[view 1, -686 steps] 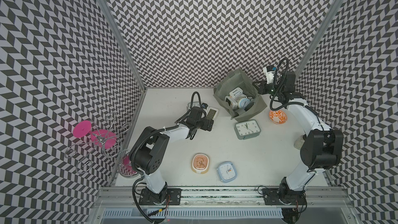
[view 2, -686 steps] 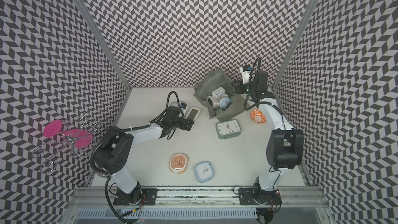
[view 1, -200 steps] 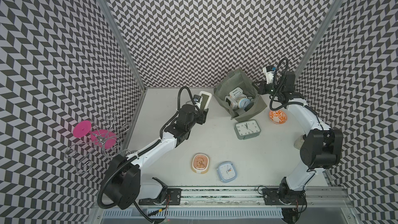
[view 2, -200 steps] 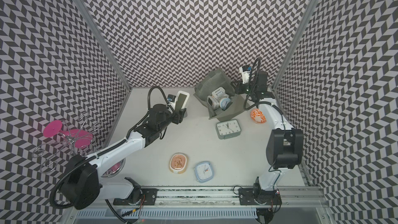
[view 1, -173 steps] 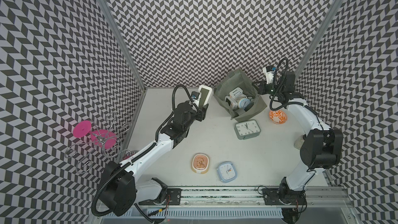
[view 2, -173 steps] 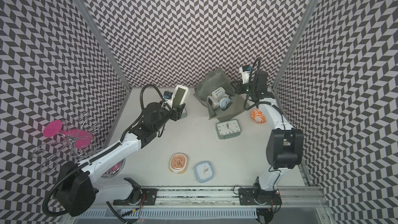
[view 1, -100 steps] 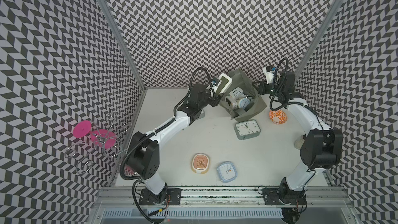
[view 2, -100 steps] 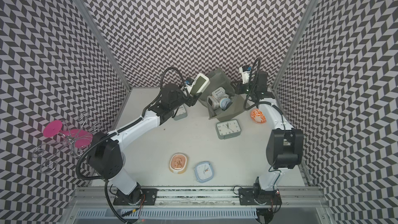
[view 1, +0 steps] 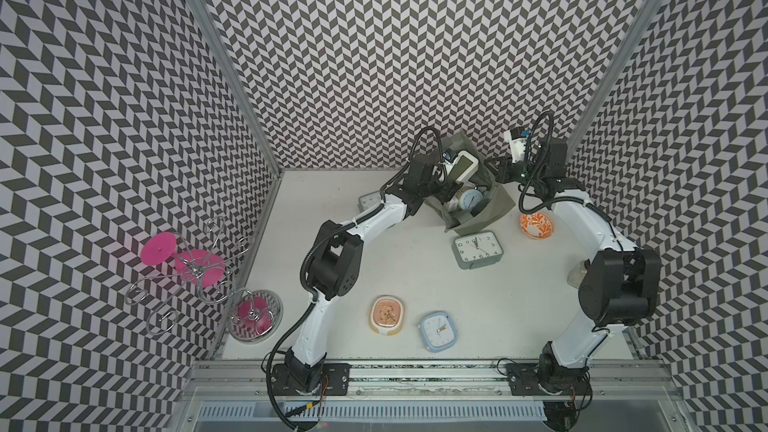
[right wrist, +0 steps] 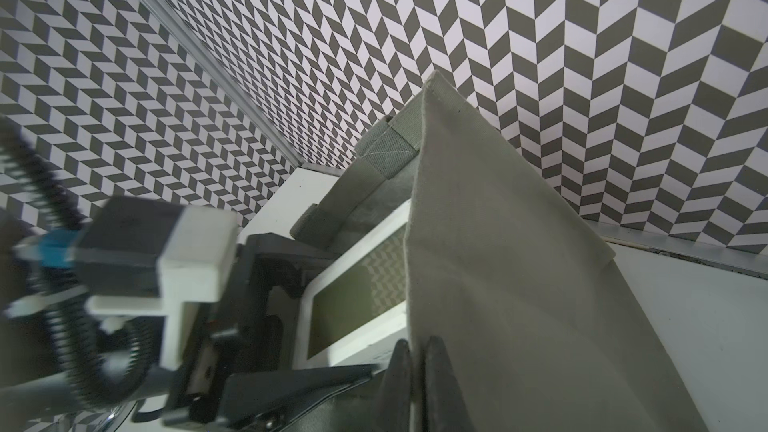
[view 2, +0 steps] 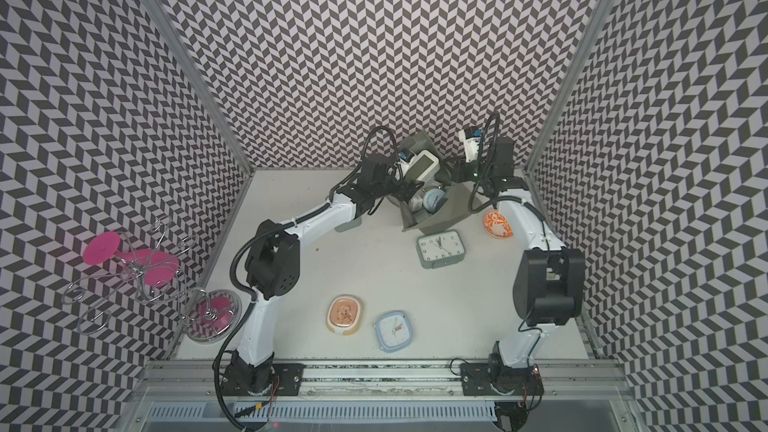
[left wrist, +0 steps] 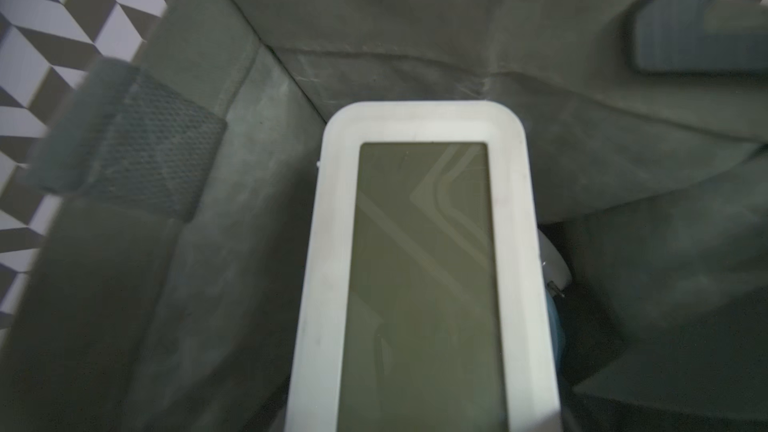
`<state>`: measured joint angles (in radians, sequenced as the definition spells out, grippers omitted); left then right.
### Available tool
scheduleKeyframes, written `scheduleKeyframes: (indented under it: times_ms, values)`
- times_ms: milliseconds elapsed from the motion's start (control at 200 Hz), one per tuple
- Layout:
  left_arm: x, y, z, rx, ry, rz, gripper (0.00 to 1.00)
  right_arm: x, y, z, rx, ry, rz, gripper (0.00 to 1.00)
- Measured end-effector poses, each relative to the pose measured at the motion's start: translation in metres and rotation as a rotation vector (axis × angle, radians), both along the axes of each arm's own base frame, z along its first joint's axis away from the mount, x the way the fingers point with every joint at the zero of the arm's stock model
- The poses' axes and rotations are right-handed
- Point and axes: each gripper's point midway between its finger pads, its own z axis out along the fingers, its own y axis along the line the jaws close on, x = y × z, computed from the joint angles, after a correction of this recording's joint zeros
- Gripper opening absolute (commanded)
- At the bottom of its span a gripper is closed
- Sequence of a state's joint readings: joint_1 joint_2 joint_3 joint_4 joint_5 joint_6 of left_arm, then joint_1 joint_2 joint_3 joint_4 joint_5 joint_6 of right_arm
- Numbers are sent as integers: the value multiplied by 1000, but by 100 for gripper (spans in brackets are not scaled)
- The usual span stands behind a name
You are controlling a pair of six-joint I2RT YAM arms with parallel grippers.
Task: Put the alarm clock into the canvas bag
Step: Place the alarm at the canvas bag.
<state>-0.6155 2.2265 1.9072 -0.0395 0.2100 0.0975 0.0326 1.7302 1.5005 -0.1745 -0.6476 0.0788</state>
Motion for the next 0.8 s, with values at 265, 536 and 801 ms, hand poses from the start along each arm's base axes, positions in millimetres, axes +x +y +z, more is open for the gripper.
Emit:
scheduleKeyframes:
  times_ms: [265,536,801]
  values:
    - [26,-20,-42,-54,126,29,43,-1,5,-1,-7,-1,10,0]
    - [37,-25,-52,-81,163,36,72,-1,6,-3,-13,2,5,0]
    - [28,-24,-58,-69,171,16,99,-1,8,-4,-13,6,9,0]
